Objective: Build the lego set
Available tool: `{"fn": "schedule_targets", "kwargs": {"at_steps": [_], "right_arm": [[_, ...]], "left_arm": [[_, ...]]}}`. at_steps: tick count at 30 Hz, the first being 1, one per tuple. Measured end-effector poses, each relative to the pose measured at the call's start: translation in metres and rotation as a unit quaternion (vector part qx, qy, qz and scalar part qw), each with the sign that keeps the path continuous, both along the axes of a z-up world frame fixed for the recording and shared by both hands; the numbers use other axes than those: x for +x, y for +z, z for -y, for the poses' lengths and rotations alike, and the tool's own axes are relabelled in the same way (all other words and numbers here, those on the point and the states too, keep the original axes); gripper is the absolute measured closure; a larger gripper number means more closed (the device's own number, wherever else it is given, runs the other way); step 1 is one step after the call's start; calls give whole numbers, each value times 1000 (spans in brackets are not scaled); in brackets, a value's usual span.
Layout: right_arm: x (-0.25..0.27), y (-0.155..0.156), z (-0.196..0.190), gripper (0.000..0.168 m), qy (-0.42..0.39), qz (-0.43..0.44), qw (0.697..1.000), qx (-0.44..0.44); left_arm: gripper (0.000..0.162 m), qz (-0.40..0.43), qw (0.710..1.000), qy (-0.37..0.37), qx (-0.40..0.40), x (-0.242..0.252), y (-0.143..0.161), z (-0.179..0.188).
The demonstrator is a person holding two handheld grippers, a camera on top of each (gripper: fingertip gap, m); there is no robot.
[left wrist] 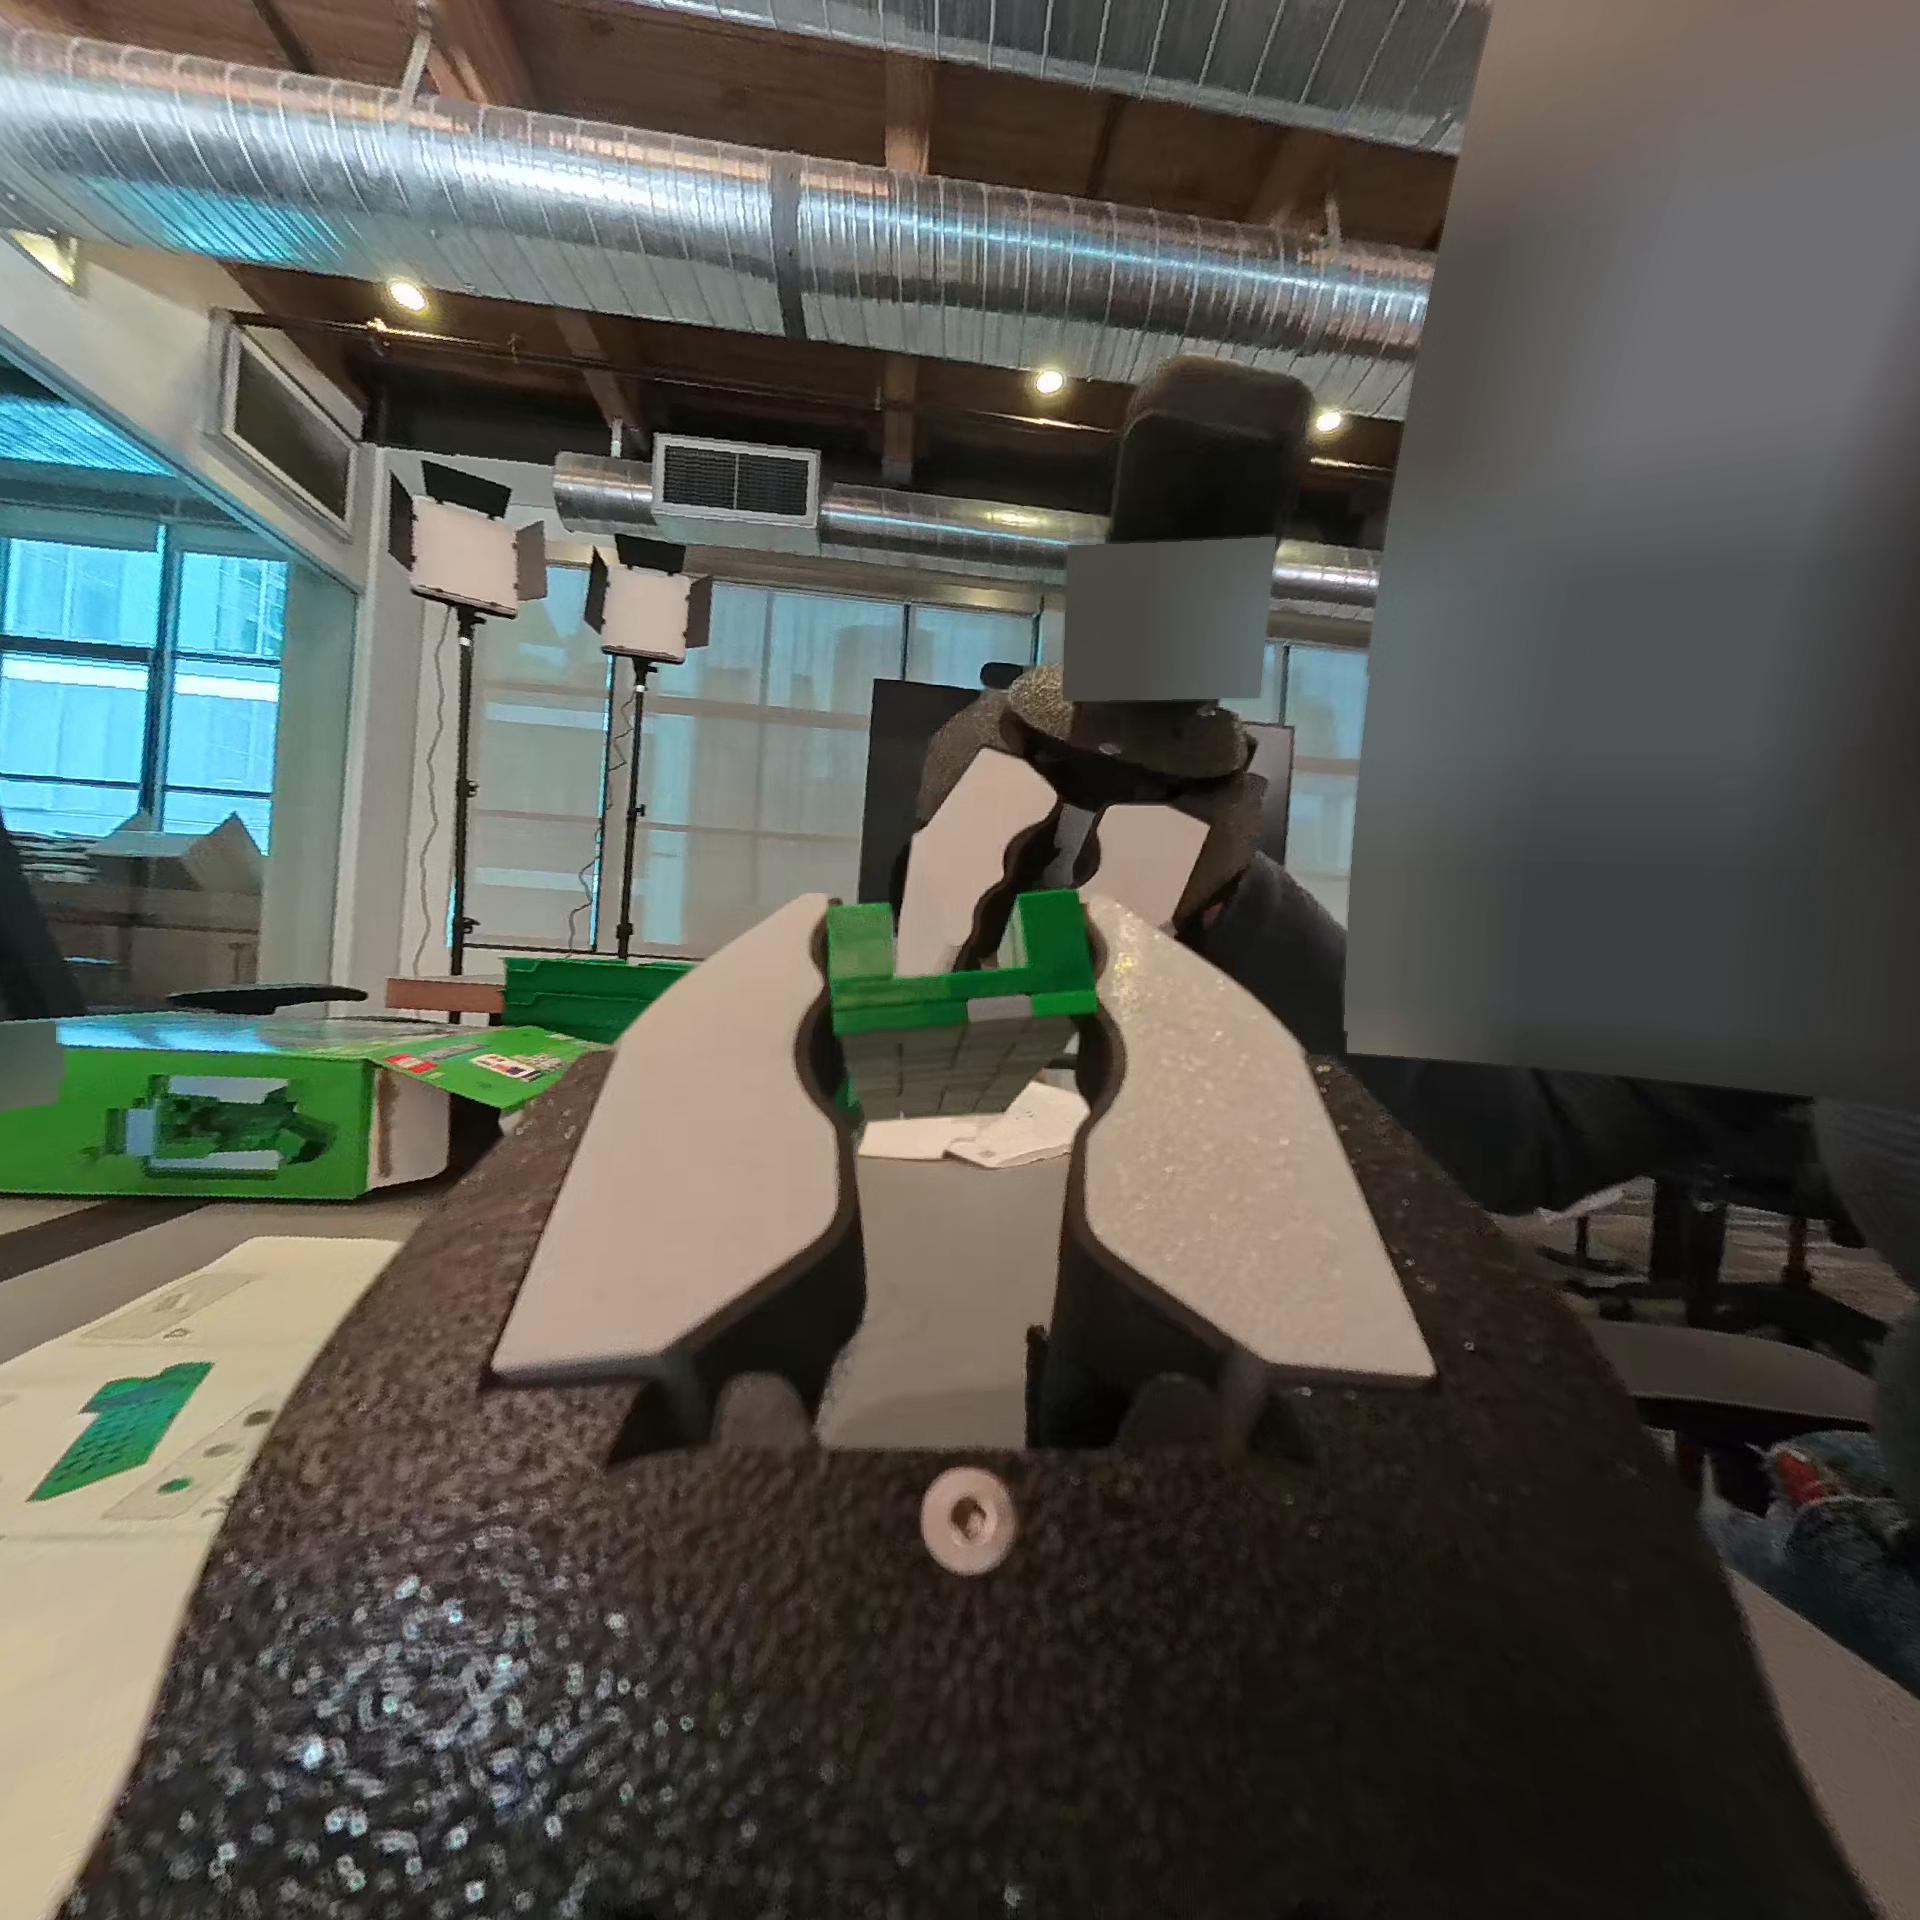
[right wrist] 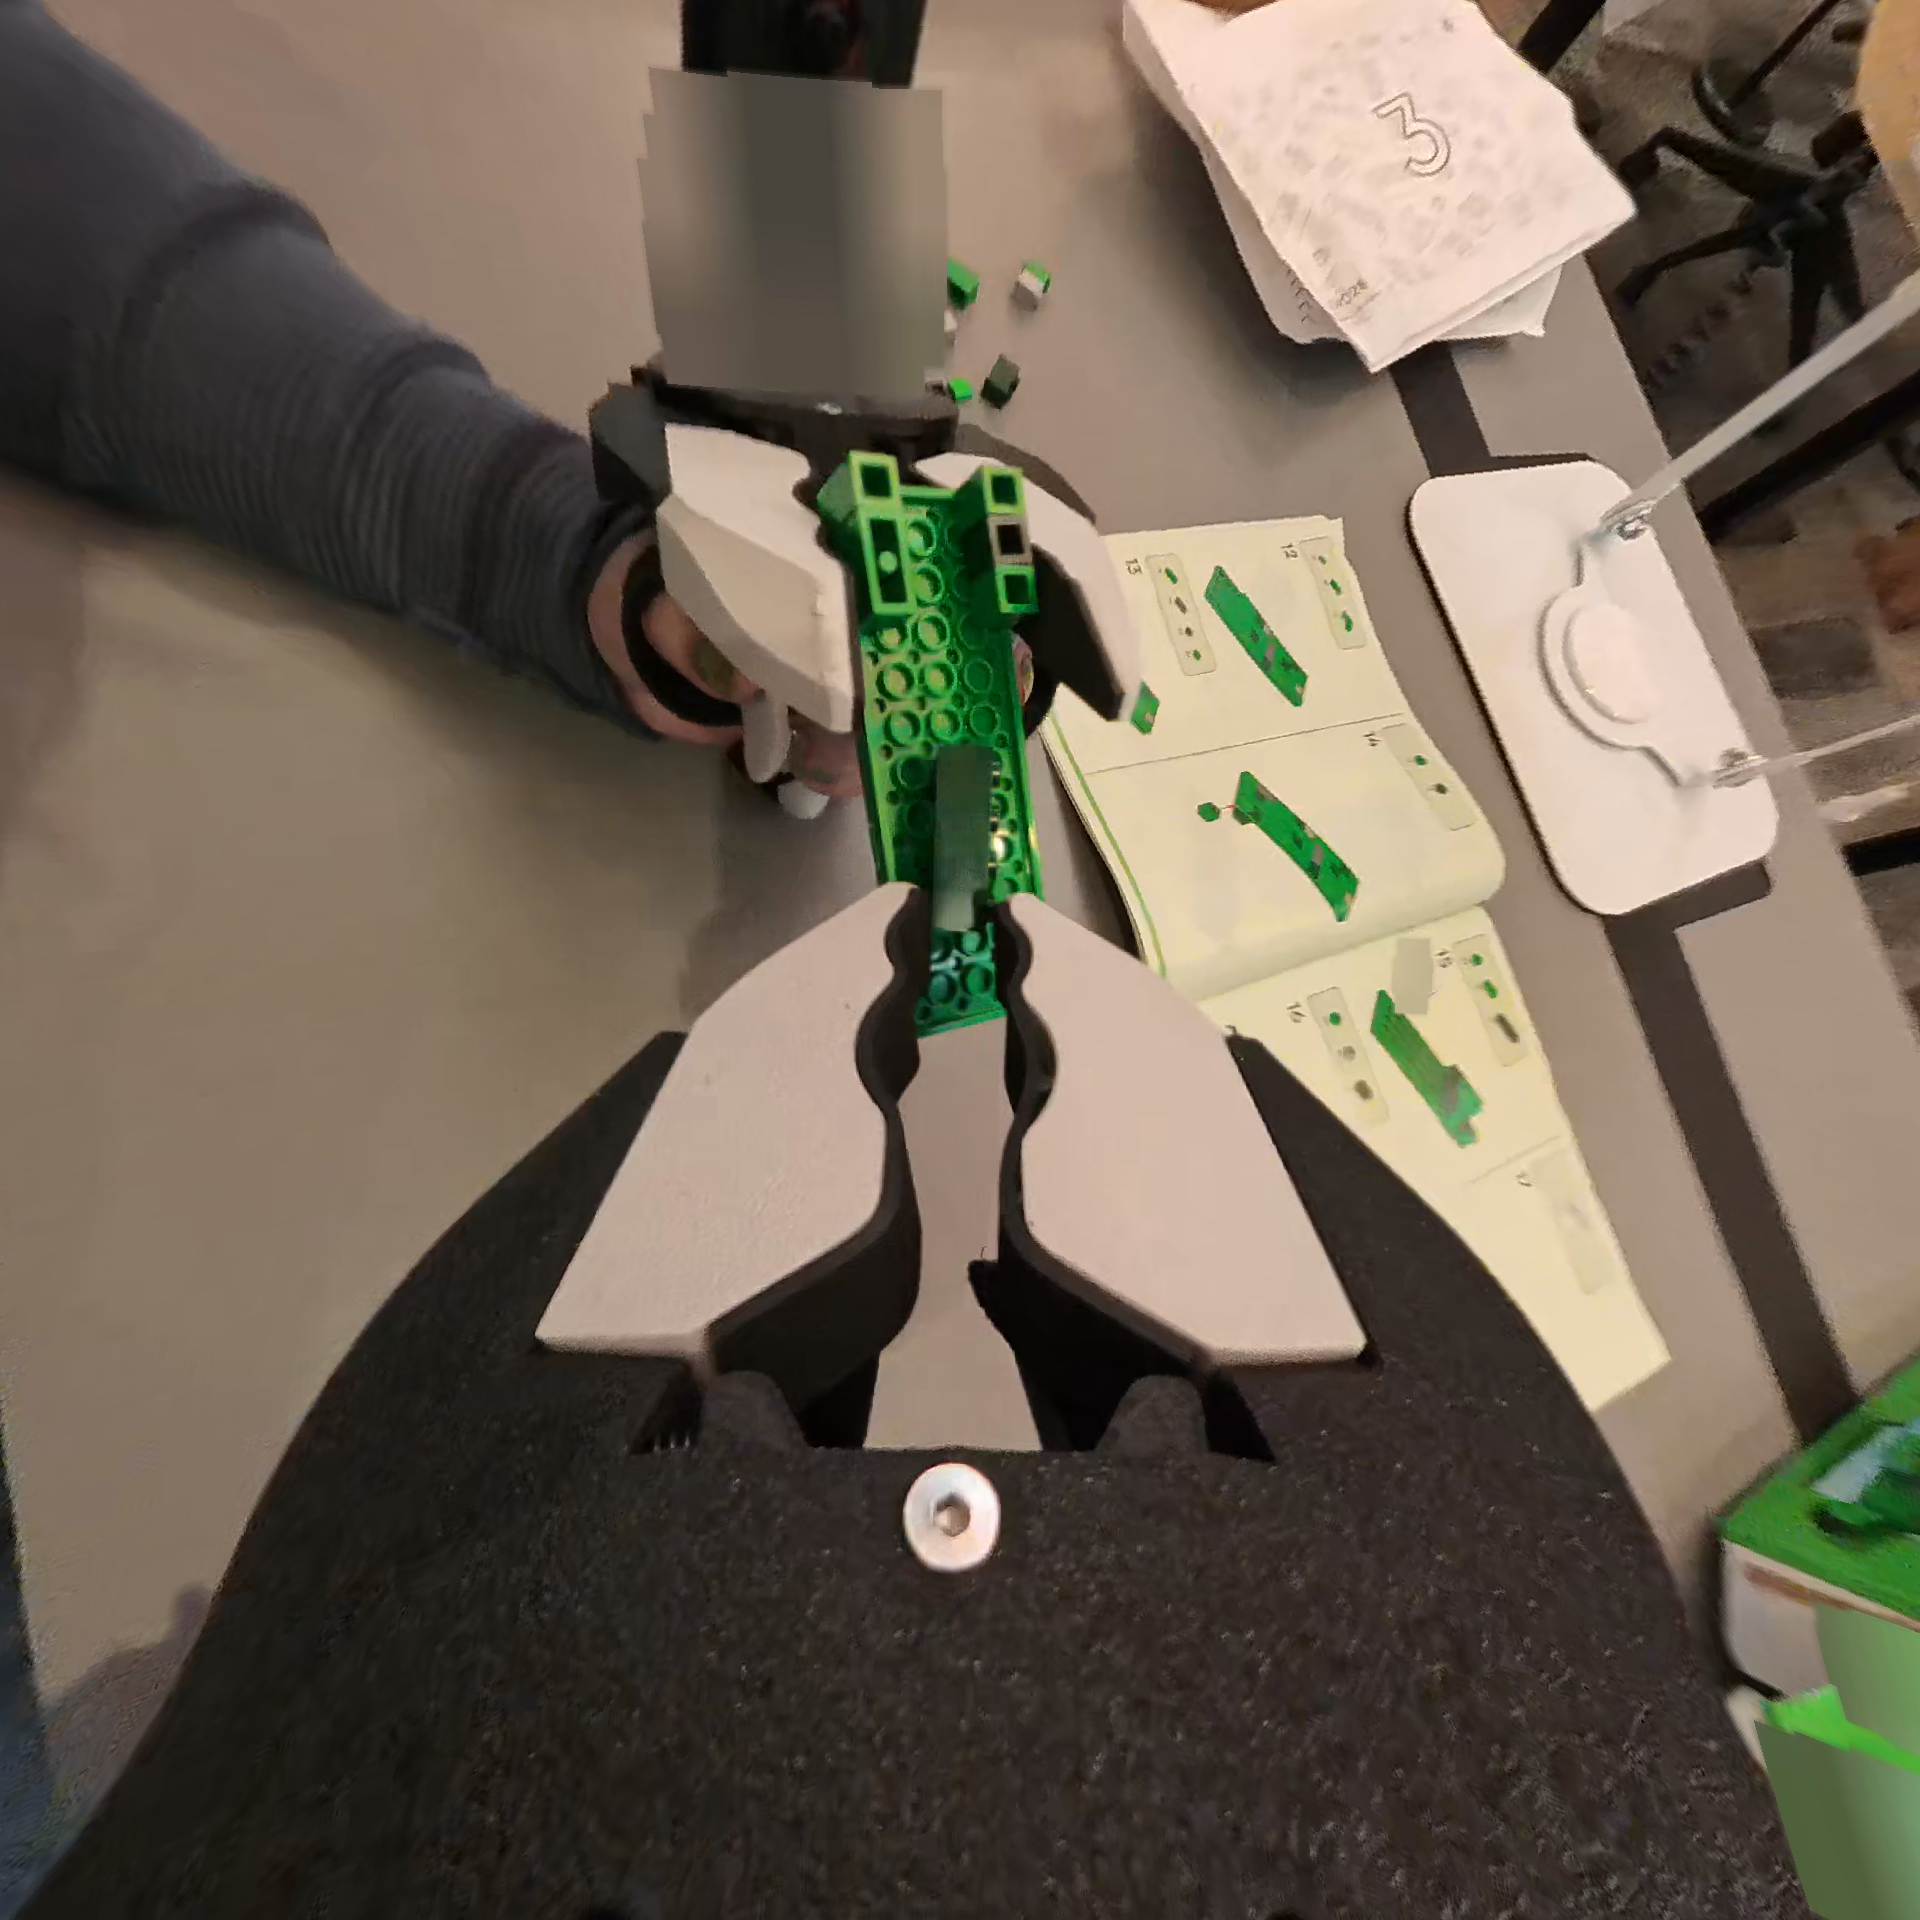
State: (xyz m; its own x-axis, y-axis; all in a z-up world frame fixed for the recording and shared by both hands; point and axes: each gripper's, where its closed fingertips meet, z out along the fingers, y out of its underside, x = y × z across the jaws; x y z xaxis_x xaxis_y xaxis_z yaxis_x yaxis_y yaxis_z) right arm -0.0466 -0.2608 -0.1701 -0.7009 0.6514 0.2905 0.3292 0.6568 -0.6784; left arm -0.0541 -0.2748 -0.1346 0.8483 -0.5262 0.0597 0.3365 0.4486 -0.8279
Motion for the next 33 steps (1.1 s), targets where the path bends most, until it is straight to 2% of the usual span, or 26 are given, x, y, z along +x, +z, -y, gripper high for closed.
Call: {"fn": "schedule_targets", "kwargs": {"at_steps": [4, 9, 11, 18, 21, 29, 33], "right_arm": [[4, 3, 1, 156, 14, -9, 999, 29], [16, 13, 5, 132, 28, -43, 998, 41], [17, 17, 6, 131, 21, -79, 995, 54], [8, 4, -3, 118, -11, -169, 970, 177], [9, 1, -4, 119, -1, -175, 962, 208], [12, 13, 1, 146, 55, -278, 892, 353], [14, 21, 3, 150, 66, -321, 852, 408]], "left_arm": [[121, 10, 1000, -18, 4, 2, 1, 1], [121, 36, 999, -36, 14, -1, 5, 4], [121, 35, 999, -34, 14, -2, 5, 5], [121, 51, 997, -58, 25, 1, 8, 8], [121, 54, 995, -74, 31, 3, 11, 10], [121, 70, 987, -138, 46, 13, 18, 17], [121, 77, 984, -154, 49, 14, 18, 19]]}}
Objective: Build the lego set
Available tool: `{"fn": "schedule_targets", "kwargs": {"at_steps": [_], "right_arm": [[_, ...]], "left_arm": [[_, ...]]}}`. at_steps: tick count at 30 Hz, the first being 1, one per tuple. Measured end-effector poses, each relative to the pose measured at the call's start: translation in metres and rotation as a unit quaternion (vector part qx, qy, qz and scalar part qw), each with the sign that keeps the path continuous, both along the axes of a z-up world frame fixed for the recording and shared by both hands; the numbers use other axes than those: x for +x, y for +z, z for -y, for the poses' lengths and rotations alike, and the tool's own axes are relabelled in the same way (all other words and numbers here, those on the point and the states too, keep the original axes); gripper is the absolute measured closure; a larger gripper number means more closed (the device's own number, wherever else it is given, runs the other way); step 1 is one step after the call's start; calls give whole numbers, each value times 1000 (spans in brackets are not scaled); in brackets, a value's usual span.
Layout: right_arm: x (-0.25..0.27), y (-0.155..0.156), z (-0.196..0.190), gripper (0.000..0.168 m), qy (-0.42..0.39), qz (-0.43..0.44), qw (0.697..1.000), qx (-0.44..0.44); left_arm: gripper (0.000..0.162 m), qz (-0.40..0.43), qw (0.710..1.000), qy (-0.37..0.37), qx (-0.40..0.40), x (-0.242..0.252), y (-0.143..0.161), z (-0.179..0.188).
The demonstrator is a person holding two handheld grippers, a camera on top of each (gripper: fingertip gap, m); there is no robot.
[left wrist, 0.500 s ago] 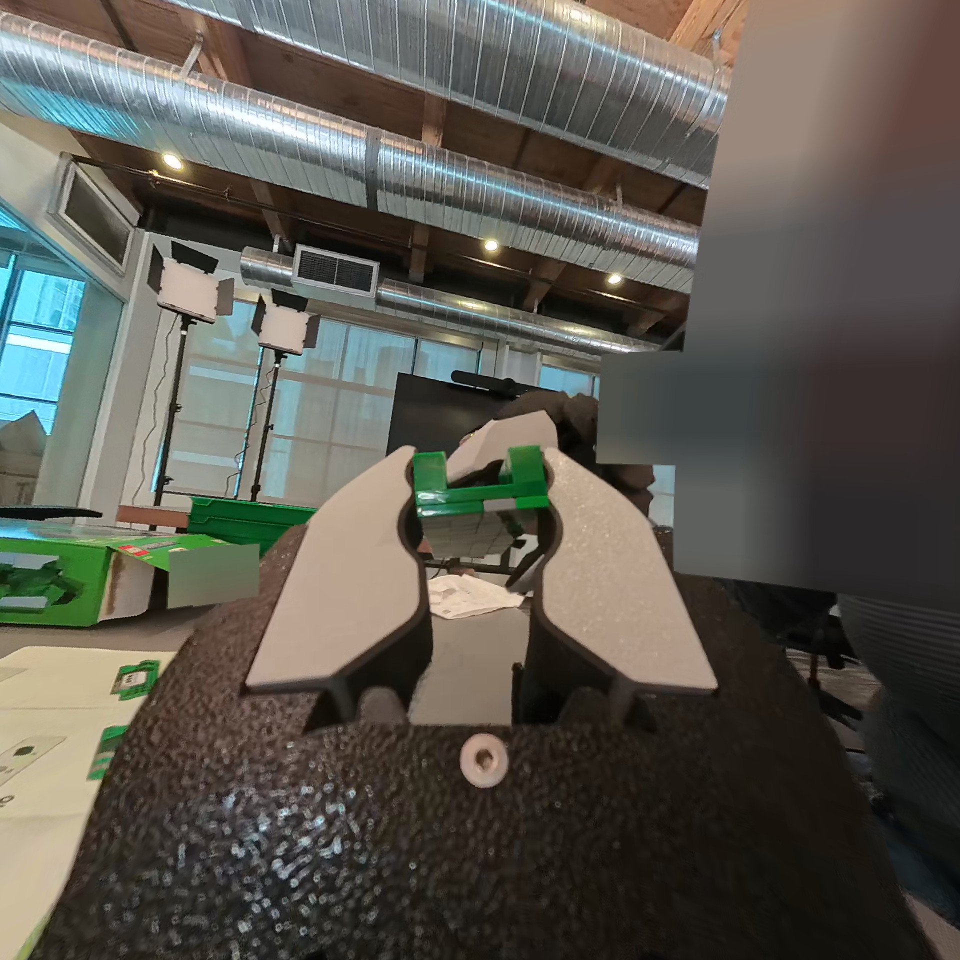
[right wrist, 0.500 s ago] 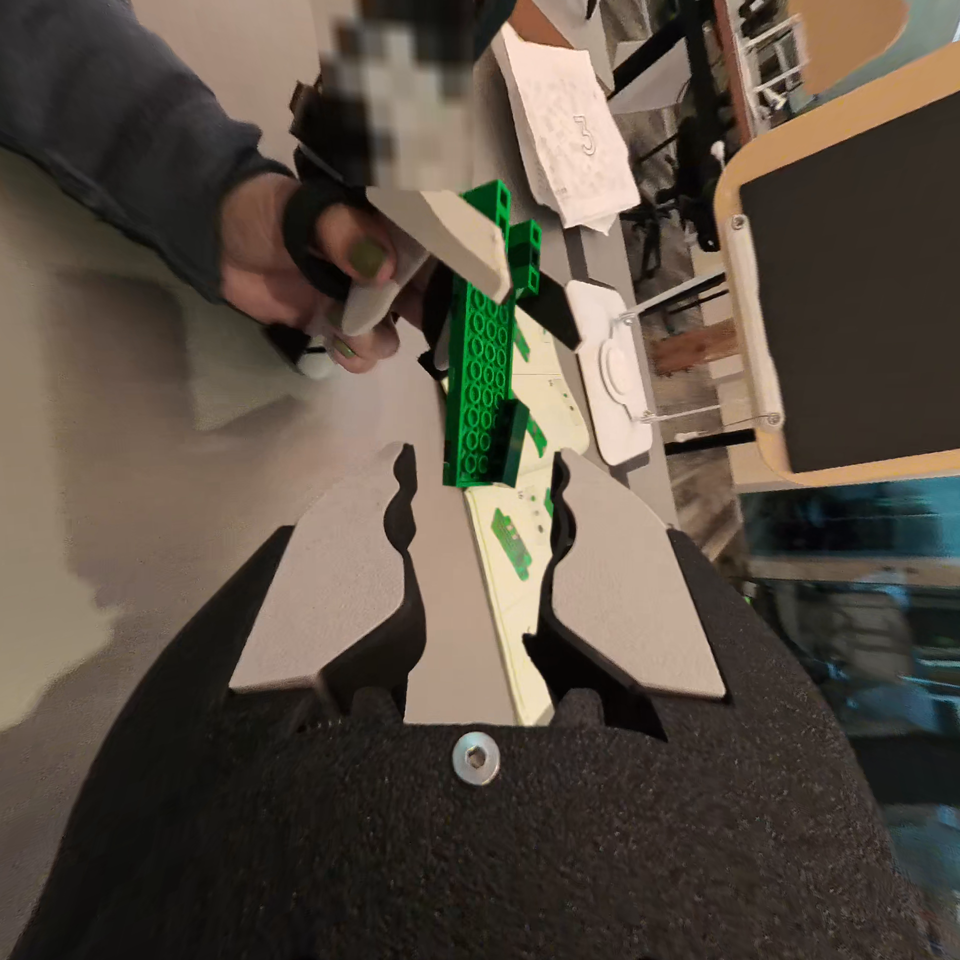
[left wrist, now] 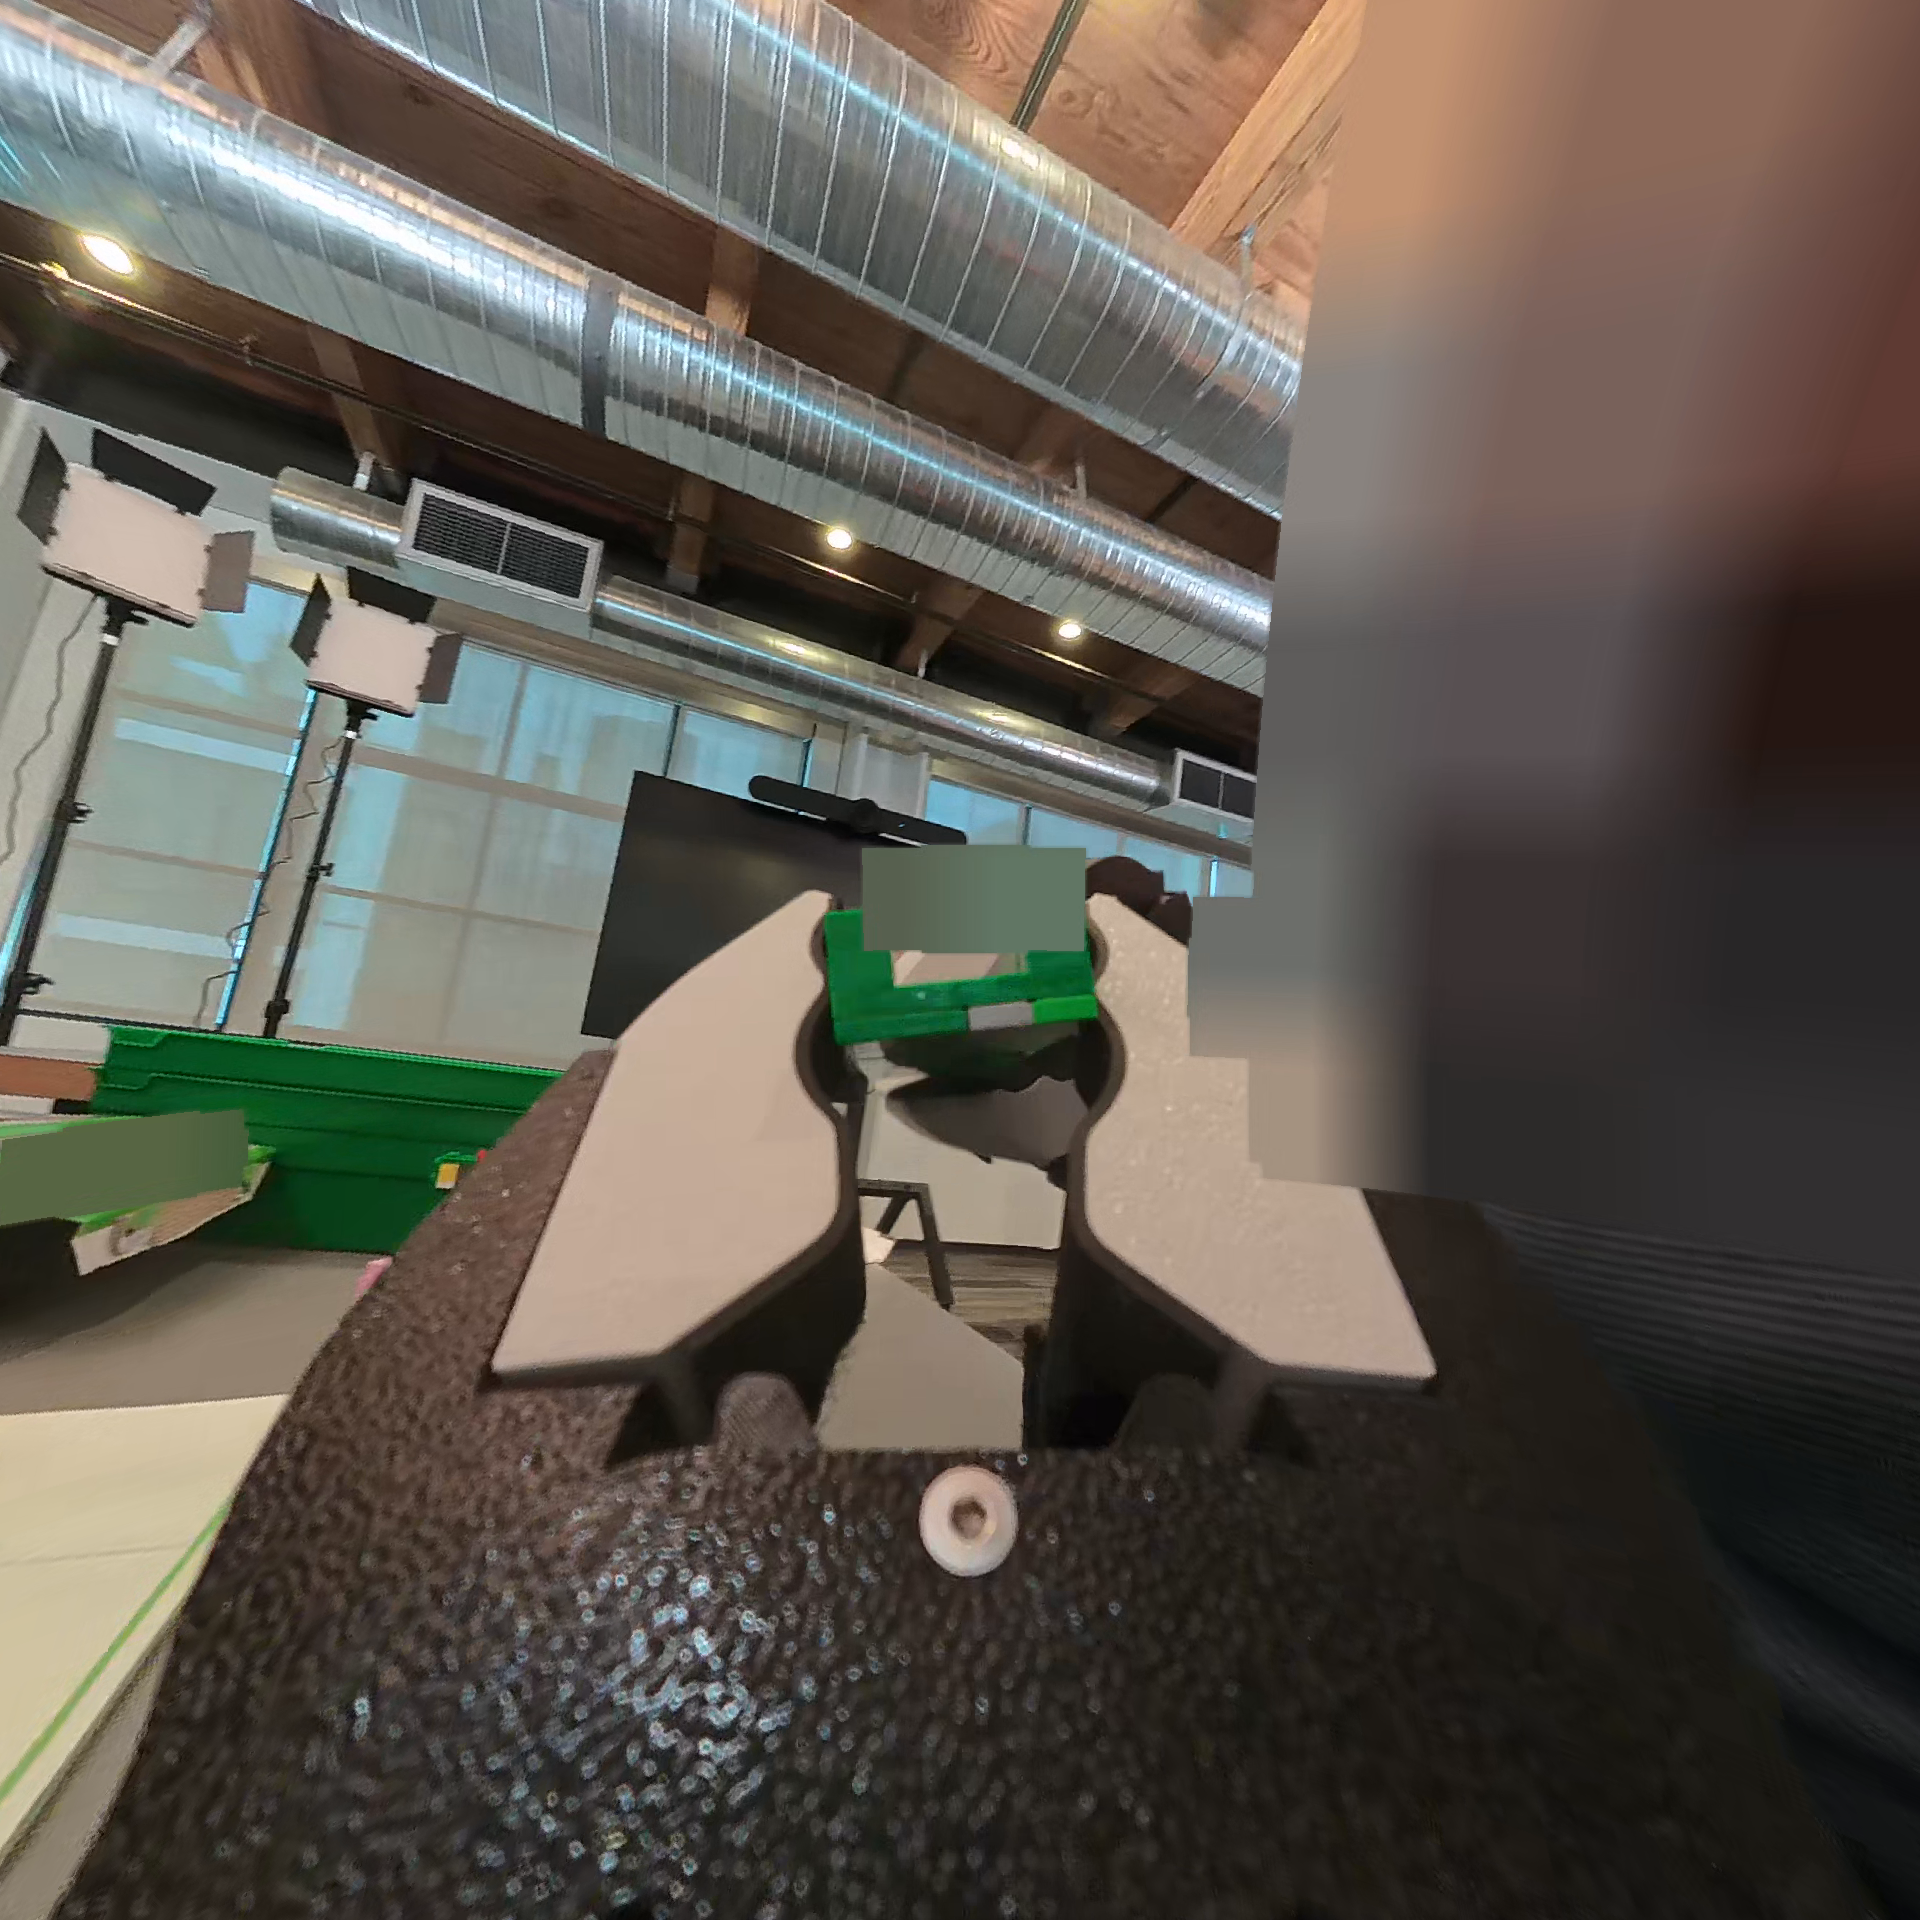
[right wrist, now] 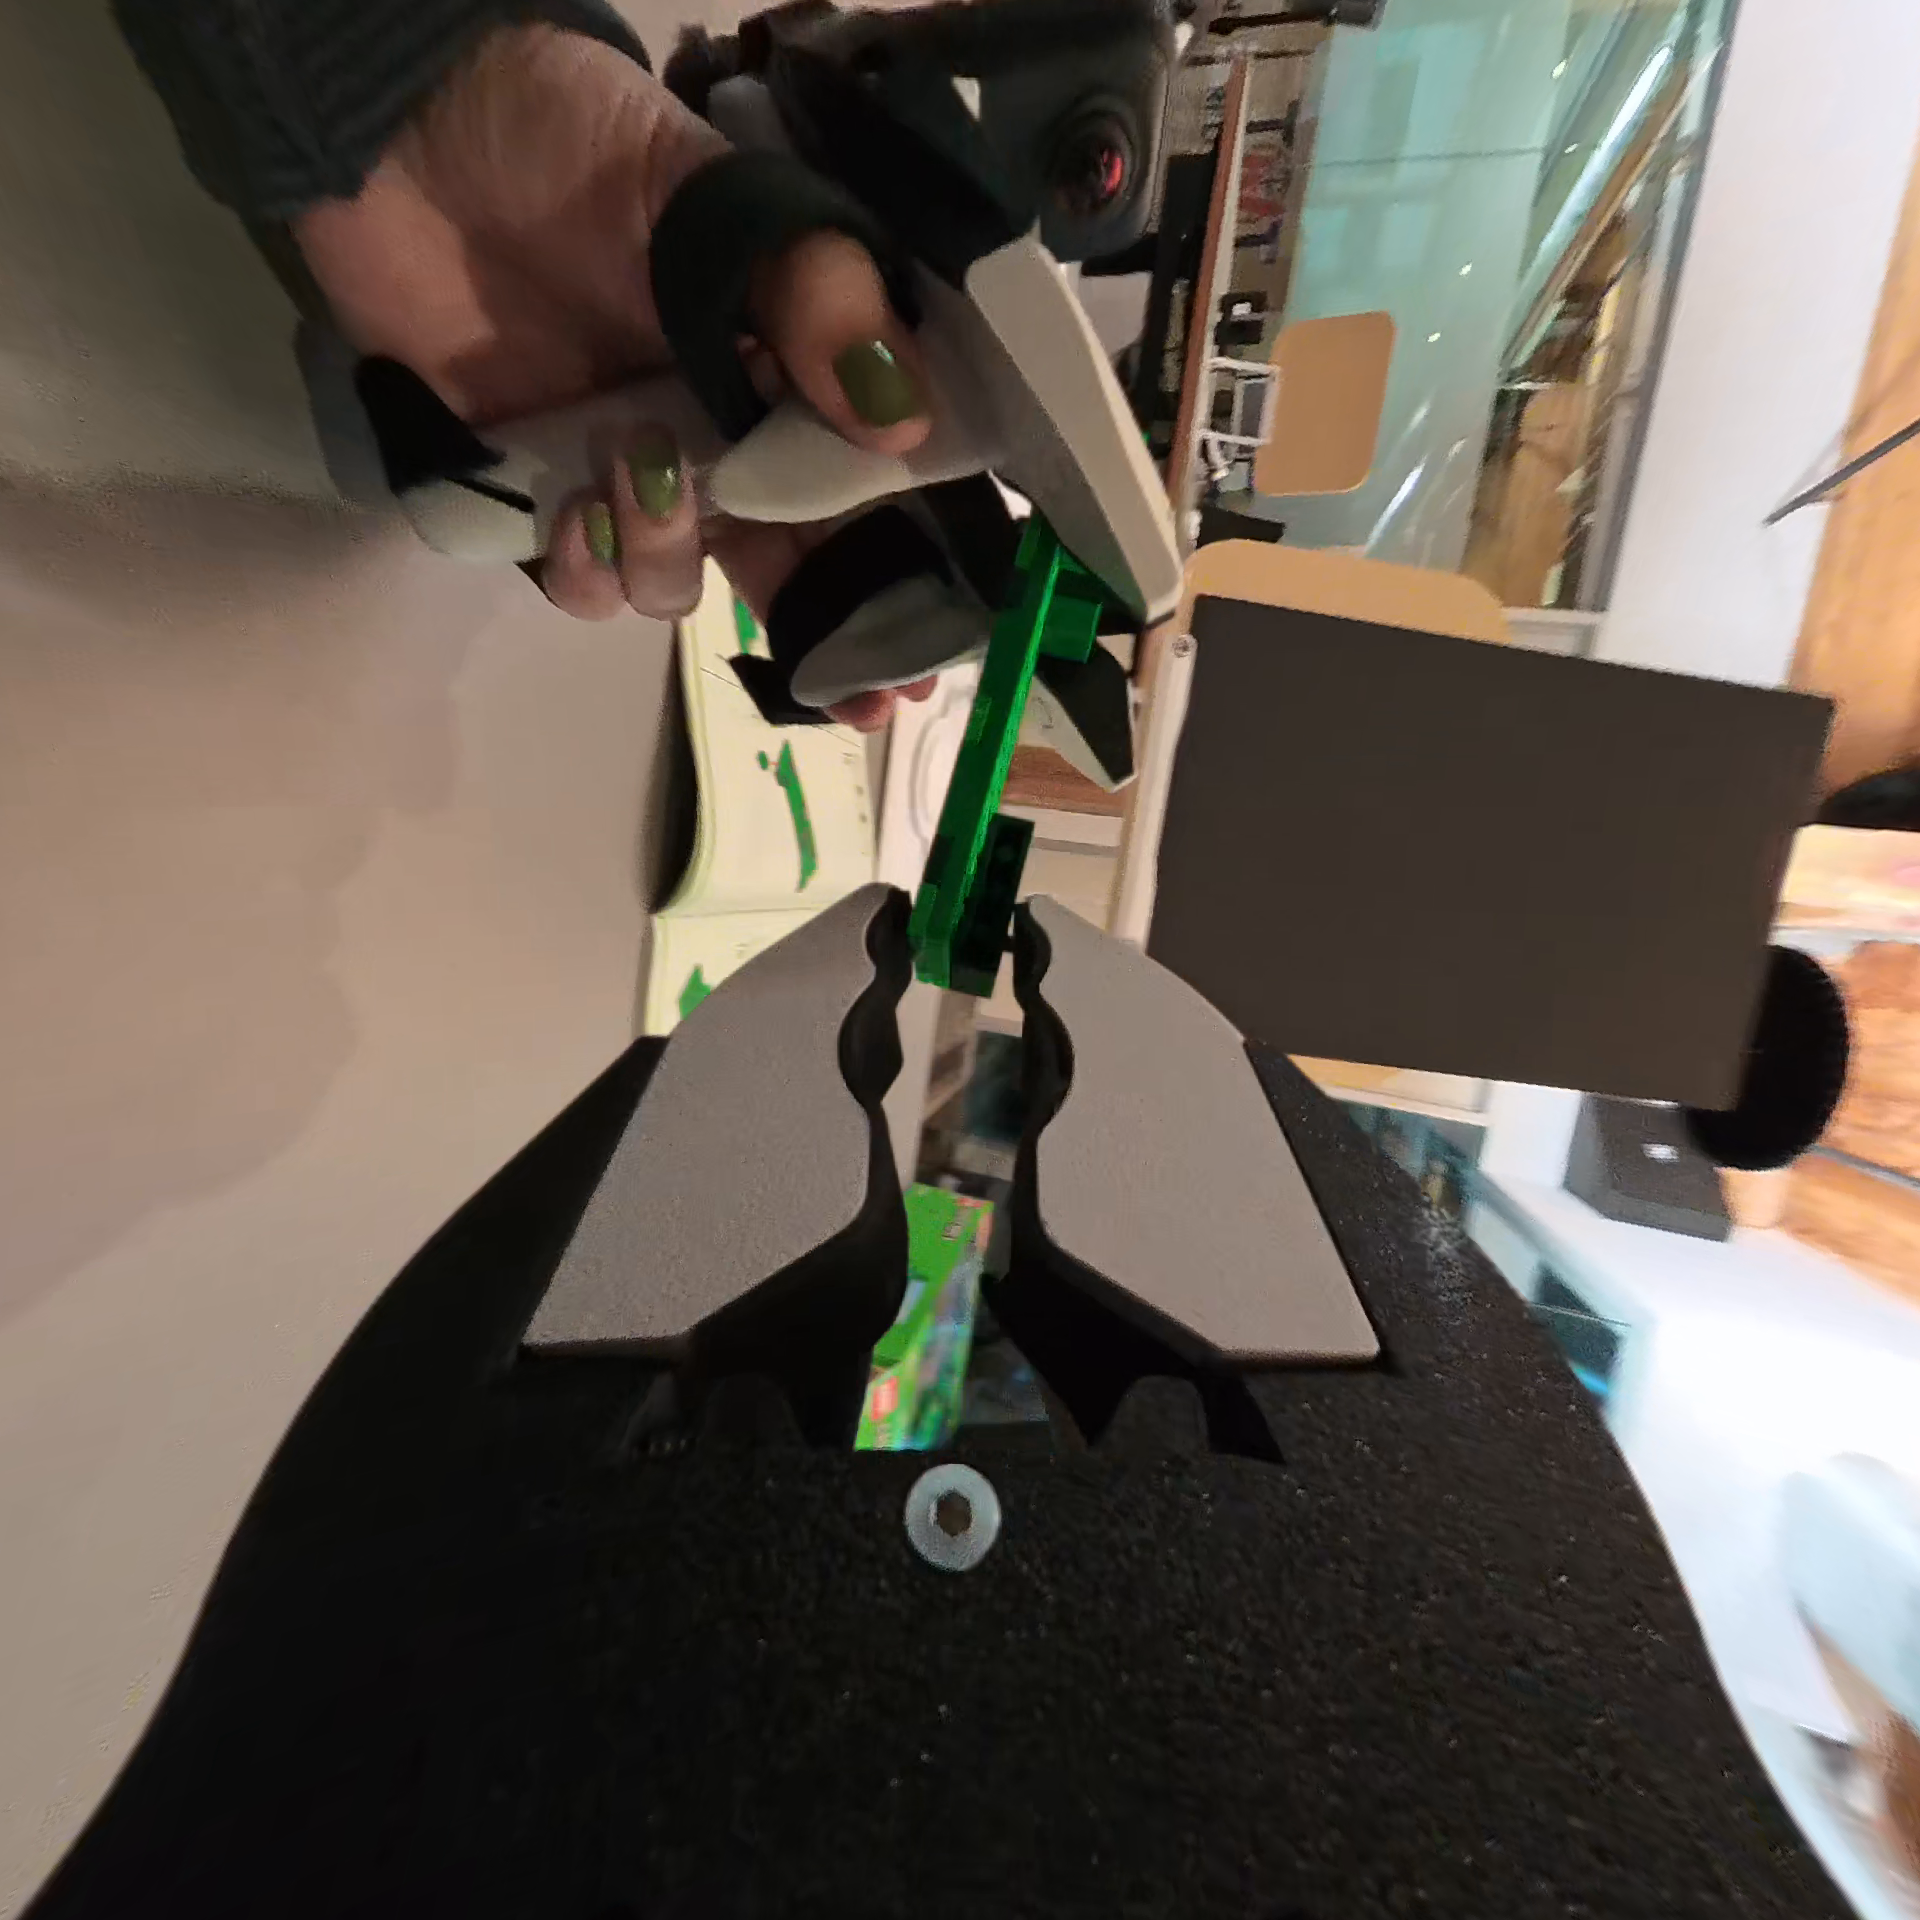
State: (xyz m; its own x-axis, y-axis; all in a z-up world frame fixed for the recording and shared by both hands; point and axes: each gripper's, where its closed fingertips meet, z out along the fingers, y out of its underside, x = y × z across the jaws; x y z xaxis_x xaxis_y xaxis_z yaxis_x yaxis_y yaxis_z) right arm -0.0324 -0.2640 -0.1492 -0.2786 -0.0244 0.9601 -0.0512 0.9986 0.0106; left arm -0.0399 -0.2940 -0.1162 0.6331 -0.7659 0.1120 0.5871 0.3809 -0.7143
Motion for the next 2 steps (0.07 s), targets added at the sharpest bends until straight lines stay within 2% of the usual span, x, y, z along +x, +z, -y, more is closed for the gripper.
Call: {"fn": "schedule_targets", "kwargs": {"at_steps": [2], "right_arm": [[1, 5, 1, 151, 7, -27, 999, 31]], "left_arm": [[121, 8, 1000, -13, 2, 0, 1, 1]]}}
